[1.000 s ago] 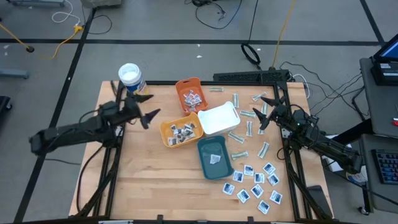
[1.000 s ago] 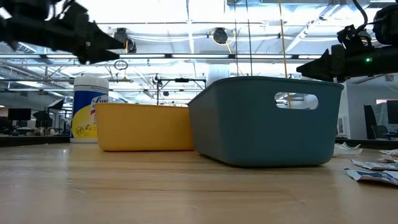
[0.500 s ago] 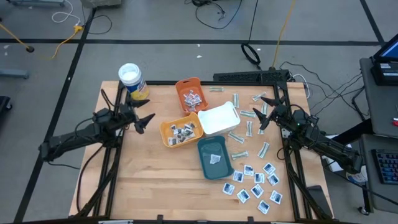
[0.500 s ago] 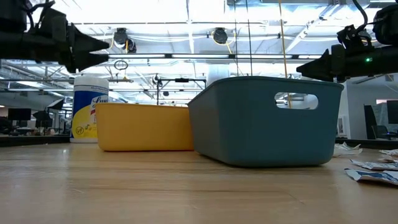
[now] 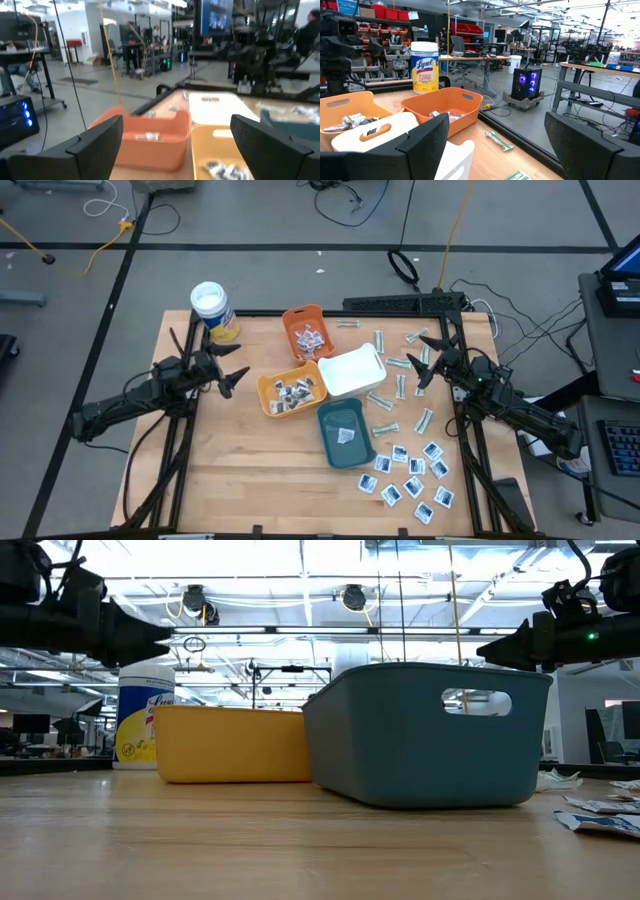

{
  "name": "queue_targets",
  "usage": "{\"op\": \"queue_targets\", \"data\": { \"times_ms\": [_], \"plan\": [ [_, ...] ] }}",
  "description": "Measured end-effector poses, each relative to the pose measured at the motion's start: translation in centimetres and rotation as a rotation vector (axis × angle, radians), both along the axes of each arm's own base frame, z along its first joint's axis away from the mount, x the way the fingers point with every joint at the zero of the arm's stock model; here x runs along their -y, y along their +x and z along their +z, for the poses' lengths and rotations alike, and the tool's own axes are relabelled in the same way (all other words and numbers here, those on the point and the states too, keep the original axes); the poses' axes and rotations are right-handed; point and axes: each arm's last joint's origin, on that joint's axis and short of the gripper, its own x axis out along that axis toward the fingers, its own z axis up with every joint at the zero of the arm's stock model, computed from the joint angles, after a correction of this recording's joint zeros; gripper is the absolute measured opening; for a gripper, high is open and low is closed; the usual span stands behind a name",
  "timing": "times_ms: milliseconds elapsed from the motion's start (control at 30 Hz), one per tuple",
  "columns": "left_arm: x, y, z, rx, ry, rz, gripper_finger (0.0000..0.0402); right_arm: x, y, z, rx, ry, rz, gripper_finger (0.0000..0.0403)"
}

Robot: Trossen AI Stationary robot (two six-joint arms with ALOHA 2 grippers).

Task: Pick & Place First Aid Supplies
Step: Put the green bandage into the white bin

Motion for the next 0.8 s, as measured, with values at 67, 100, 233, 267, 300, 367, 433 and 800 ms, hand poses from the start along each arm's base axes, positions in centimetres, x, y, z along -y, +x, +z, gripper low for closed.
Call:
{"op": "queue_targets", "data": {
  "times_ms": [67, 100, 233, 267, 300, 367, 433, 800],
  "plan": [
    [-0.01, 0.01, -0.23, -0.027, -0.007, 0.001, 0.0377, 0.0, 0.0, 0.0, 0.0, 0.0, 0.0, 0.0322],
    [-0.02, 0.0, -0.23, -0.028, -0.006, 0.007, 0.0378, 0.0, 0.0, 0.0, 0.0, 0.0, 0.0, 0.0322],
    [-0.06, -0.02, -0.23, -0.043, 0.024, 0.025, 0.0376, 0.0, 0.0, 0.0, 0.0, 0.0, 0.0, 0.0322],
    [-0.07, -0.03, -0.21, -0.047, 0.037, 0.028, 0.0374, 0.0, 0.0, 0.0, 0.0, 0.0, 0.0, 0.0322],
    [-0.08, -0.01, -0.21, -0.049, 0.039, 0.029, 0.0372, 0.0, 0.0, 0.0, 0.0, 0.0, 0.0, 0.0322],
    [-0.11, 0.07, -0.3, -0.057, 0.029, 0.028, 0.0369, 0.0, 0.0, 0.0, 0.0, 0.0, 0.0, 0.0322],
    [-0.11, 0.07, -0.28, -0.045, 0.008, 0.027, 0.0368, 0.0, 0.0, 0.0, 0.0, 0.0, 0.0, 0.0322],
    [-0.11, 0.07, -0.26, -0.029, -0.017, 0.025, 0.0373, 0.0, 0.0, 0.0, 0.0, 0.0, 0.0, 0.0322]
  ]
}}
